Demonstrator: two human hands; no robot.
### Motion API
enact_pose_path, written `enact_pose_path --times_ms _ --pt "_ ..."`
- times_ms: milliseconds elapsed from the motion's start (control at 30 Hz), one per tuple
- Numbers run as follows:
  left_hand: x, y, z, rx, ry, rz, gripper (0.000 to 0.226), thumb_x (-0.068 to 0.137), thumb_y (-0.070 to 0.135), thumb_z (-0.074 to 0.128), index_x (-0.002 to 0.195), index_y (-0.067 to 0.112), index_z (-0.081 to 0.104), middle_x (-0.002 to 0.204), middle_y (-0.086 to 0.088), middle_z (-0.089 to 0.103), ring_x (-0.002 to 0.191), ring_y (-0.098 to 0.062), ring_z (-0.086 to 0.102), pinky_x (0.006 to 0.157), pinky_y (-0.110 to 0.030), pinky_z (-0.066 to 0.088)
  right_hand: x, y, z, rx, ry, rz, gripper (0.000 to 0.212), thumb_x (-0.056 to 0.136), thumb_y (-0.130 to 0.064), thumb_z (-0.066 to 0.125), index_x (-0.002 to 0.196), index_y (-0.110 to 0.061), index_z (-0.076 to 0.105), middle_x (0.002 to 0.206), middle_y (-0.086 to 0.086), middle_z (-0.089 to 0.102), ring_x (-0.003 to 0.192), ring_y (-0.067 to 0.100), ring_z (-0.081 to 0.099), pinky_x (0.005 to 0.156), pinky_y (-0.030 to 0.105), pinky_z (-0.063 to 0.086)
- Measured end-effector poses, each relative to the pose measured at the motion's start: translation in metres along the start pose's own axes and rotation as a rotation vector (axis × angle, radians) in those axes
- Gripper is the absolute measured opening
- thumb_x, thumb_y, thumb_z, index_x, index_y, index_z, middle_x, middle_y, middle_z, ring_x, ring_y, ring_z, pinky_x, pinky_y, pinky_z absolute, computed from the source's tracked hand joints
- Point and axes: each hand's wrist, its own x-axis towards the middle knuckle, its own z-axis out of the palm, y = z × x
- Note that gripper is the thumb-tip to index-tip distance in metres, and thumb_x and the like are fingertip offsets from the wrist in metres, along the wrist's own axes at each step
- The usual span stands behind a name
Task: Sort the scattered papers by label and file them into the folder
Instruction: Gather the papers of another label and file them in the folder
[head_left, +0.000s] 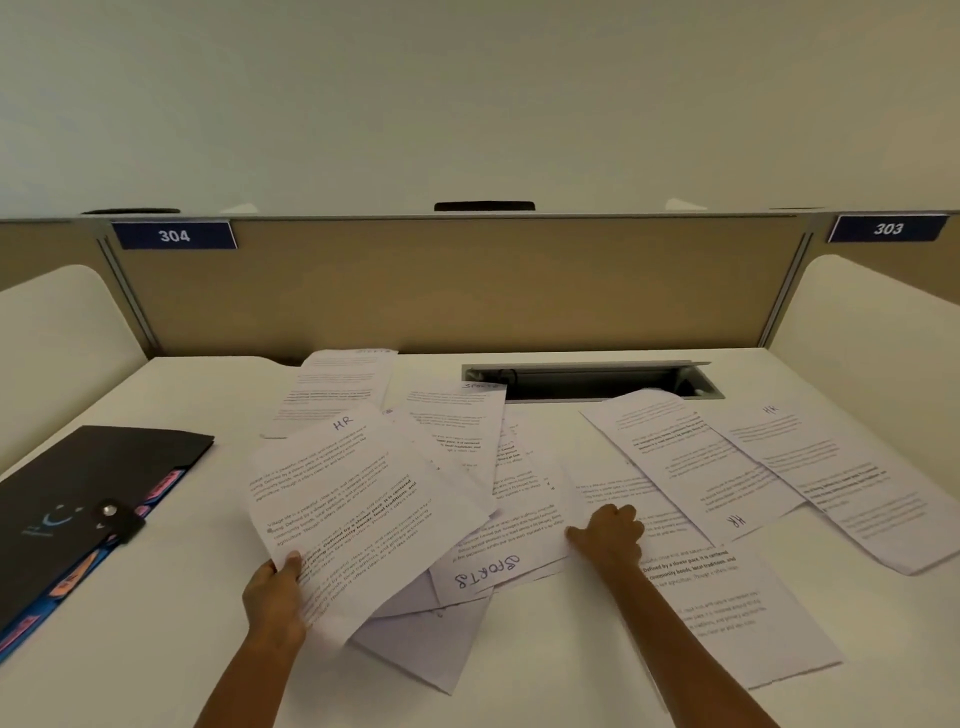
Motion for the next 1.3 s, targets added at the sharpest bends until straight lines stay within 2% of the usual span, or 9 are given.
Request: enact_pose_path --times_ms 167,233,400,600,700,833,1000,1133,1300 --pt "0.001 -0.002 0.006 0.014 -0.016 -0.005 0.032 0.096 0.009 0.042 0.123 -0.007 0.047 0.083 -0.009 0.054 0.091 -0.028 0.049 0.066 -0.032 0.045 0.018 -0.002 -0.002 0.311 -0.127 -0.092 0.013 0.086 -0.022 0.053 0.091 -0.01 0.052 0.101 0.004 0.051 0.109 0.026 0.046 0.085 0.03 0.035" --pt "0.002 0.0 0.008 0.008 -0.008 0.006 0.031 0.096 0.008 0.042 0.122 -0.007 0.048 0.08 -0.007 0.053 0.087 -0.028 0.05 0.061 -0.028 0.042 0.018 -0.001 -0.007 0.432 -0.059 -0.172 0.012 0.091 -0.016 0.048 0.094 -0.009 0.056 0.095 0.003 0.052 0.098 0.023 0.051 0.081 0.028 0.038" --pt "0.008 -0.001 0.008 -0.007 -0.003 0.038 0.029 0.096 0.009 0.043 0.12 -0.005 0.049 0.103 -0.014 0.053 0.094 -0.029 0.049 0.062 -0.029 0.043 0.018 0.01 -0.032 0.589 0.236 -0.21 0.024 0.094 -0.006 0.043 0.101 0.006 0.063 0.083 0.008 0.056 0.073 0.02 0.051 0.059 0.025 0.043" --pt "0.004 -0.002 0.019 -0.022 -0.061 0.042 0.013 0.095 0.008 0.043 0.106 0.005 0.05 0.084 -0.007 0.055 0.073 -0.019 0.052 0.062 -0.031 0.044 0.031 0.041 -0.061 0.903 0.465 -0.003 0.027 0.093 -0.011 0.048 0.11 0.006 0.061 0.108 0.023 0.063 0.094 0.033 0.056 0.092 0.05 0.047" --pt "0.004 -0.005 0.026 -0.007 -0.081 0.048 0.013 0.095 0.008 0.044 0.106 0.007 0.05 0.079 -0.001 0.054 0.07 -0.015 0.051 0.059 -0.028 0.044 0.032 0.054 -0.065 1.014 0.428 0.081 0.027 0.093 -0.013 0.049 0.111 0.003 0.06 0.108 0.02 0.061 0.091 0.027 0.051 0.09 0.053 0.048" --pt "0.003 -0.008 0.031 0.015 -0.096 0.063 0.015 0.096 0.009 0.044 0.109 0.007 0.051 0.082 -0.004 0.053 0.084 -0.026 0.052 0.059 -0.027 0.044 0.025 0.067 -0.063 1.172 0.323 0.139 0.029 0.093 -0.011 0.049 0.117 0.003 0.056 0.105 0.015 0.054 0.095 0.027 0.049 0.082 0.04 0.049" --pt "0.004 -0.007 0.035 0.04 -0.115 0.04 0.027 0.095 0.01 0.044 0.119 -0.002 0.05 0.105 -0.013 0.053 0.081 -0.026 0.052 0.062 -0.028 0.043 0.017 0.071 -0.055 1.176 0.304 0.159 0.024 0.093 -0.011 0.048 0.112 0.0 0.058 0.102 0.014 0.055 0.092 0.027 0.05 0.09 0.047 0.049" --pt "0.001 -0.004 0.037 0.046 -0.193 0.036 0.031 0.096 0.013 0.044 0.123 -0.001 0.05 0.103 -0.012 0.056 0.094 -0.028 0.052 0.072 -0.035 0.047 0.006 0.062 -0.049 1.061 0.351 -0.013 0.023 0.093 -0.015 0.048 0.108 -0.004 0.061 0.101 0.012 0.059 0.1 0.036 0.056 0.09 0.051 0.049" --pt "-0.009 -0.001 0.047 -0.016 -0.313 0.011 0.033 0.096 0.013 0.043 0.127 0.003 0.048 0.118 -0.013 0.055 0.095 -0.024 0.055 0.088 -0.036 0.043 -0.015 0.043 -0.04 1.087 0.175 -0.159 0.016 0.093 -0.016 0.049 0.1 -0.013 0.062 0.088 0.003 0.064 0.082 0.021 0.06 0.075 0.037 0.052"
